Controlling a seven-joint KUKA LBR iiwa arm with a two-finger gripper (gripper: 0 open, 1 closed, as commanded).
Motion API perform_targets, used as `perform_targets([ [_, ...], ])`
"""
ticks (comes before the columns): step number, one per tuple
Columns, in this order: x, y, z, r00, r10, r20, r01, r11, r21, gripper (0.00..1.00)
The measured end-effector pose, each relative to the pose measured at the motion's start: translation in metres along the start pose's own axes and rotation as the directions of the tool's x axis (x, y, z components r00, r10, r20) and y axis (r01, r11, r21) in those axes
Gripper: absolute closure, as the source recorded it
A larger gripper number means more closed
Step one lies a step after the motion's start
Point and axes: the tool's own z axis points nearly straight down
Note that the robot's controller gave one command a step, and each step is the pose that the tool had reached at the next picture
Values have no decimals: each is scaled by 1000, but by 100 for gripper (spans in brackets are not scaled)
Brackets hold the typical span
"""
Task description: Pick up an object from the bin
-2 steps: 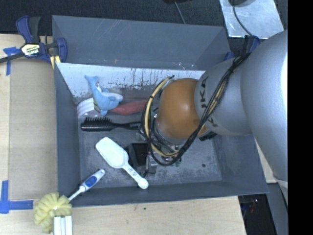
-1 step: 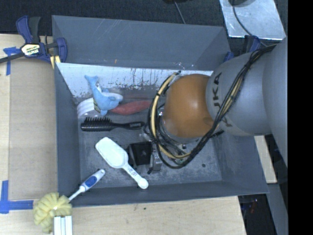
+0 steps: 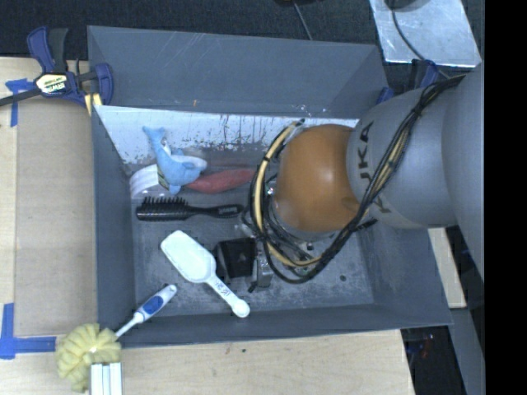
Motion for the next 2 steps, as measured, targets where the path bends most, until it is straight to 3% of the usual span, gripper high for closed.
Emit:
perform_targets([
  [1, -14, 9, 11, 1000, 5, 5, -5, 1000, 0, 100],
  [2, -8, 15, 16, 1000, 6, 3, -6, 1000, 0, 100],
])
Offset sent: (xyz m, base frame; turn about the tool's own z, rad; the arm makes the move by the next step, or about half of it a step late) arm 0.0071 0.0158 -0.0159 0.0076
